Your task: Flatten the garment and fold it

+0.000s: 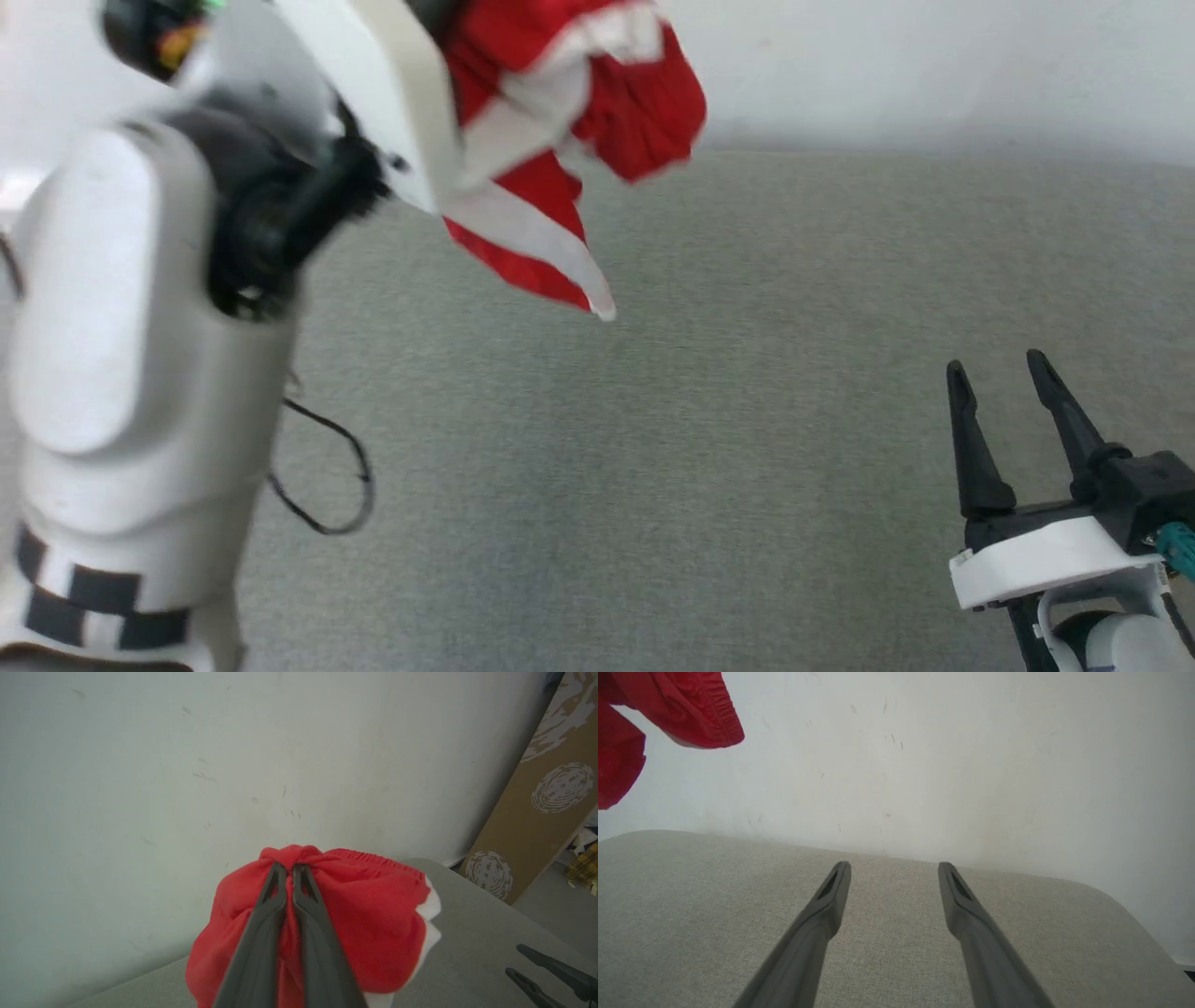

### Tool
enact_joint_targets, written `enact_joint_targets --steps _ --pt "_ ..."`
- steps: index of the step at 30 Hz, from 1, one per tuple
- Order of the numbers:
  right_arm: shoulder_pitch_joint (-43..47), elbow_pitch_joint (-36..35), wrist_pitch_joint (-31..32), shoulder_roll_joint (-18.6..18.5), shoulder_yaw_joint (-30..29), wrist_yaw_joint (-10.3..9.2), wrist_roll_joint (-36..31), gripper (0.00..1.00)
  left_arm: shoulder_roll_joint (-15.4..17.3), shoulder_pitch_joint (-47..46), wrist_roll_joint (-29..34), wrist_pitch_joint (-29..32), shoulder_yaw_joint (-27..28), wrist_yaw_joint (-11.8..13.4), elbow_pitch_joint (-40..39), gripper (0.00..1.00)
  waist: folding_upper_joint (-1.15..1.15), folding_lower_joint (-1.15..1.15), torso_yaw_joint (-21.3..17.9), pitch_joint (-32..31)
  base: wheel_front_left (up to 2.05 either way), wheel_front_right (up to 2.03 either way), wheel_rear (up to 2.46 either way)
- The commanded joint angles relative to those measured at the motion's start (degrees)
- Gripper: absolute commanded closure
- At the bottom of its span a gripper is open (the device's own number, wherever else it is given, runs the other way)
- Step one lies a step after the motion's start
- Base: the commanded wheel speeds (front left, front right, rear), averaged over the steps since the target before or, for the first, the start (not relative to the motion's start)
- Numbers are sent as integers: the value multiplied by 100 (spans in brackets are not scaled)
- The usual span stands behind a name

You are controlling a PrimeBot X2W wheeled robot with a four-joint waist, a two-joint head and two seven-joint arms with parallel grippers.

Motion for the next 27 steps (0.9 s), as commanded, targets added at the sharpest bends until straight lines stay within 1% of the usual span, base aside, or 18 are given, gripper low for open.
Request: enact_joint_targets --steps 1,6,10,12,16,19,23,24,25,26,27 --pt "-83 -44 -42 20 -25 -11 40 0 -110 163 66 -102 -90 56 -62 100 0 0 -340 110 0 0 0" --pt "-188 -33 -76 20 -90 -11 82 0 -518 558 305 -594 -439 196 0 100 0 0 -634 357 0 0 0" --pt "-265 0 -131 21 -57 -11 152 0 -654 967 694 -1110 -856 176 348 100 0 0 -841 513 0 0 0" --pt "-291 38 -154 21 -38 -11 172 0 -730 1231 885 -1413 -1123 128 622 100 0 0 -923 578 0 0 0" --pt "-326 108 -199 21 -8 -11 209 0 -1014 1778 1097 -2039 -1539 181 1320 100 0 0 -1041 673 0 0 0" --pt "-356 157 -227 21 6 -11 234 0 -1223 2060 1105 -2501 -1753 278 1892 100 0 0 -1085 732 0 0 0" --pt "-407 219 -237 21 87 -11 272 0 -1363 2188 963 -2939 -2006 375 2595 100 0 0 -1102 797 0 0 0" --pt "-426 239 -239 21 110 -11 277 0 -1377 2170 917 -3039 -2055 402 2729 81 0 0 -1099 808 0 0 0" --pt "-444 260 -244 21 129 -11 282 0 -1386 2140 862 -3138 -2094 429 2844 51 0 0 -1092 814 0 0 0" --pt "-462 282 -250 21 143 -11 286 0 -1391 2103 790 -3233 -2127 451 2929 0 0 0 -1081 810 0 0 0" --pt "-471 302 -255 21 149 -11 288 0 -1394 2057 676 -3338 -2171 474 2952 0 0 0 -1061 796 0 0 0"
